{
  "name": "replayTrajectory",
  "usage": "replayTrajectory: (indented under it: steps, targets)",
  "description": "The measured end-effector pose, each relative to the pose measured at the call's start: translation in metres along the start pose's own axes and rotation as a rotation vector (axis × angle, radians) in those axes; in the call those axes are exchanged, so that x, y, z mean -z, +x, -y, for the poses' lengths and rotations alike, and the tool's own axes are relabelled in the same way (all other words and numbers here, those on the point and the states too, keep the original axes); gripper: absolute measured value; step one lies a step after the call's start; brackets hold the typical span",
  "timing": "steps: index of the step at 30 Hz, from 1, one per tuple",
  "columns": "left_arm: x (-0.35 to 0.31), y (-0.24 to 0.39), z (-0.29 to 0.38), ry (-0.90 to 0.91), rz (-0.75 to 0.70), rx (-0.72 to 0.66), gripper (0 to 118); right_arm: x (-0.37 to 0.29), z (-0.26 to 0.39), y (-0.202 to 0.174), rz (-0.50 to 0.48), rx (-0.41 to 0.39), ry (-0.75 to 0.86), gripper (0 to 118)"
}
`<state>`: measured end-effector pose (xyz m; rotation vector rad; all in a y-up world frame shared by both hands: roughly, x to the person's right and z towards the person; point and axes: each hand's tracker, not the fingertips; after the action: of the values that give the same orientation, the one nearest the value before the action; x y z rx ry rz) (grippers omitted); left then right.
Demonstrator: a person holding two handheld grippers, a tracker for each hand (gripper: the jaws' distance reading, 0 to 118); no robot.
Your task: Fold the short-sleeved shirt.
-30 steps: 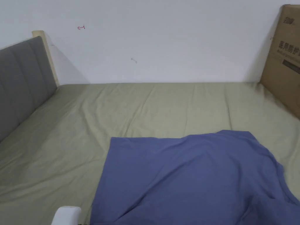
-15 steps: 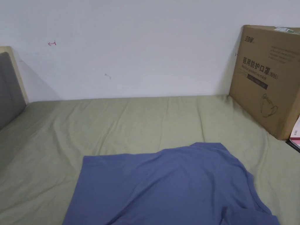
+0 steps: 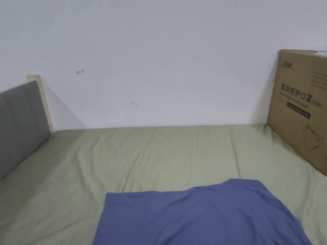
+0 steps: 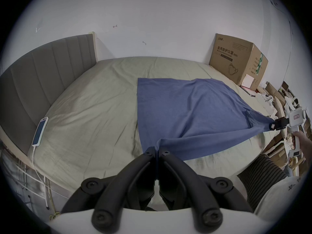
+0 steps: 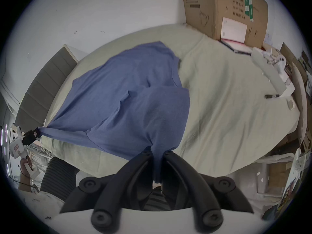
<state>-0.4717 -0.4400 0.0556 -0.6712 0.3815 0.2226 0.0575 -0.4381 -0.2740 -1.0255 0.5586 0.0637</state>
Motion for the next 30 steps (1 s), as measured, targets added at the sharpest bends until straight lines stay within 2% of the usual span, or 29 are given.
replayTrajectory:
  steps: [4,7,11,16,22,26,27,30]
  targets:
    - [-0.025,0.000,-0.002,0.062,-0.003,0.021,2,-0.028,0.008,-0.006,-0.014,0.009,0.019,6]
    - [-0.038,0.003,-0.004,0.084,-0.015,0.039,2,-0.038,0.011,-0.004,-0.031,0.052,0.049,6]
    - [-0.031,0.002,-0.019,0.079,-0.026,0.036,2,-0.039,-0.005,-0.014,-0.042,0.079,0.066,6]
    - [0.026,-0.010,-0.050,0.023,-0.007,0.015,2,-0.003,-0.046,-0.023,-0.047,0.142,0.079,6]
    - [0.118,-0.025,-0.078,-0.077,-0.012,-0.074,2,0.084,-0.107,-0.016,-0.060,0.212,0.026,6]
    - [0.169,-0.033,-0.089,-0.140,0.004,-0.119,2,0.135,-0.135,-0.017,-0.013,0.257,-0.036,6]
    - [0.179,-0.034,-0.090,-0.148,0.004,-0.129,4,0.145,-0.138,-0.018,-0.005,0.272,-0.049,7]
    - [0.198,-0.036,-0.092,-0.171,0.006,-0.147,28,0.163,-0.140,-0.018,-0.020,0.290,-0.067,12]
